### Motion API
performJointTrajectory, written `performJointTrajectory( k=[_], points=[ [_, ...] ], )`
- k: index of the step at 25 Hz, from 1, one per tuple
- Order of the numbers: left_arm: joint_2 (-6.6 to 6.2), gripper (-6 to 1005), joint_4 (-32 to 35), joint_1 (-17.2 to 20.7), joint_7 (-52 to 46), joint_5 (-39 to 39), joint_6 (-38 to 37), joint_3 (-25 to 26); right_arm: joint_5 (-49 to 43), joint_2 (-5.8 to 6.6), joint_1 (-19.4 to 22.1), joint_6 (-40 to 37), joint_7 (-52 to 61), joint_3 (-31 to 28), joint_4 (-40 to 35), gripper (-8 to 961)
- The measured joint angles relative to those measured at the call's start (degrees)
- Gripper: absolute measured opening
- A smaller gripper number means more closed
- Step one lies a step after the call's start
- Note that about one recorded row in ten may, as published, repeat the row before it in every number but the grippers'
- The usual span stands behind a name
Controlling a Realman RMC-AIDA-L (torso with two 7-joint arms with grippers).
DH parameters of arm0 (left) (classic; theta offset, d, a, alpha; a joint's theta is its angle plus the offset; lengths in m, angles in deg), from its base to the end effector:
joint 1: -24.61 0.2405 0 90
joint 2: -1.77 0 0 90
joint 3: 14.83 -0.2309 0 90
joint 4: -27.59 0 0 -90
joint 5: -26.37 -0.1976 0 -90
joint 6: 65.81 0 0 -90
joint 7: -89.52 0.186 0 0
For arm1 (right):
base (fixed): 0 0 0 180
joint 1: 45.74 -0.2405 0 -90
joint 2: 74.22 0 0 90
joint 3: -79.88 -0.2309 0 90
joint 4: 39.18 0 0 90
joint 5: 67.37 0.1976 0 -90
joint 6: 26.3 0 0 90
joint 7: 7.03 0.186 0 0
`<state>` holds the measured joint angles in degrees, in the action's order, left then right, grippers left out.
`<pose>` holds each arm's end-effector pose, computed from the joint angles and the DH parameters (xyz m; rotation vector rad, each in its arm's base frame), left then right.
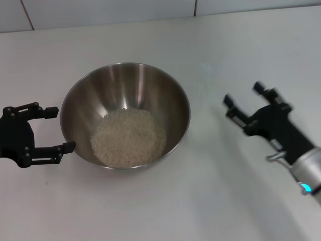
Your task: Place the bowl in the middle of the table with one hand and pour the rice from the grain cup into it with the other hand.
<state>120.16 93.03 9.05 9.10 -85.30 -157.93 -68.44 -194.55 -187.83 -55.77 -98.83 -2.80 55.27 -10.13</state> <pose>-0.2327 0.2923 0.0167 -2.7645 -0.2871 -0.3852 0.2686 0.2697 -0.0465 -1.8184 0.5591 0.8414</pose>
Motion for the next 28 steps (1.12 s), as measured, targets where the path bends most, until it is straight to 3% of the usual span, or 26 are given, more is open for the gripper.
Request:
performJointTrajectory(
  k=[1, 4, 5, 6, 7, 9, 10, 11, 12, 14, 15, 16, 18, 19, 20, 22, 23, 24, 25, 26, 28],
  points=[
    [0.03, 873, 0.05, 0.12, 0.00, -0.02, -0.04, 0.00, 0.00, 0.00, 0.00, 0.00, 0.00, 0.00, 0.00, 816],
    [0.07, 873, 0.01, 0.24, 0.00, 0.04, -0.08, 0.00, -5.02, 0.79, 0.53, -14.34, 5.58, -0.40, -4.85, 826],
    [0.08, 873, -0.17, 0.25, 0.18, 0.23, -0.09, 0.00, -8.09, 1.66, -1.04, -20.78, 10.27, -0.41, -8.81, 826],
    [0.08, 873, -0.20, 0.25, 0.27, 0.26, -0.08, 0.00, -8.09, 1.66, -1.04, -20.78, 10.27, -0.41, -8.81, 826],
    [0.08, 873, -0.22, 0.27, 0.43, 0.31, -0.08, 0.01, -11.32, 3.08, -3.88, -24.33, 16.43, 0.06, -12.77, 826],
    [0.09, 872, -0.27, 0.27, 0.50, 0.32, -0.09, 0.00, -13.22, 3.76, -5.46, -25.09, 19.47, 0.23, -14.74, 826],
    [0.09, 871, -0.32, 0.28, 0.53, 0.34, -0.08, 0.00, -17.34, 4.44, -8.59, -25.97, 23.86, 0.35, -18.72, 826],
    [0.09, 871, -0.32, 0.28, 0.53, 0.34, -0.08, 0.00, -17.34, 4.44, -8.59, -25.97, 23.86, 0.35, -18.72, 826],
    [0.08, 871, -0.35, 0.33, 0.54, 0.35, -0.08, 0.01, -21.49, 4.62, -12.03, -26.57, 27.49, 0.36, -23.36, 826],
    [0.08, 871, -0.36, 0.34, 0.55, 0.37, -0.08, 0.00, -23.38, 4.61, -13.77, -26.79, 29.43, 0.36, -25.74, 826],
    [0.09, 871, -0.37, 0.36, 0.53, 0.39, -0.10, 0.00, -26.51, 4.20, -17.81, -27.64, 33.88, 0.36, -31.81, 826],
    [0.09, 871, -0.37, 0.36, 0.53, 0.39, -0.10, 0.00, -26.51, 4.20, -17.81, -27.64, 33.88, 0.36, -31.81, 826],
    [0.08, 871, -0.24, 0.35, 0.33, 0.38, -0.16, -0.02, -27.74, 2.91, -21.55, -30.23, 37.91, 0.54, -38.75, 825],
    [0.08, 871, -0.16, 0.32, 0.22, 0.38, -0.21, -0.05, -27.87, 1.50, -23.89, -32.37, 39.91, 1.02, -44.08, 825],
    [0.08, 871, -0.07, 0.27, 0.12, 0.36, -0.32, -0.07, -27.75, -1.81, -27.76, -35.60, 42.90, 2.67, -55.45, 825],
    [0.08, 871, -0.05, 0.16, 0.11, 0.32, -0.36, -0.08, -27.62, -4.78, -31.22, -37.25, 46.13, 5.00, -66.26, 825],
    [0.09, 871, -0.05, -0.01, 0.11, 0.28, -0.37, -0.10, -27.62, -4.78, -31.22, -37.25, 46.13, 5.00, -66.26, 825],
    [0.10, 871, -0.11, -0.14, 0.10, 0.27, -0.38, -0.19, -27.62, -5.81, -32.68, -37.68, 48.12, 6.50, -71.07, 825],
    [0.09, 871, -0.27, -0.28, 0.10, 0.33, -0.40, -0.48, -26.57, -5.75, -34.04, -37.96, 53.55, 11.09, -76.46, 825],
    [0.09, 871, -0.27, -0.28, 0.10, 0.33, -0.40, -0.48, -26.57, -5.75, -34.04, -37.96, 53.55, 11.09, -76.46, 825],
    [0.11, 871, -0.21, -0.29, 0.10, 0.33, -0.40, -0.67, -23.38, -5.70, -34.09, -37.79, 58.23, 17.58, -77.52, 825]
  ],
)
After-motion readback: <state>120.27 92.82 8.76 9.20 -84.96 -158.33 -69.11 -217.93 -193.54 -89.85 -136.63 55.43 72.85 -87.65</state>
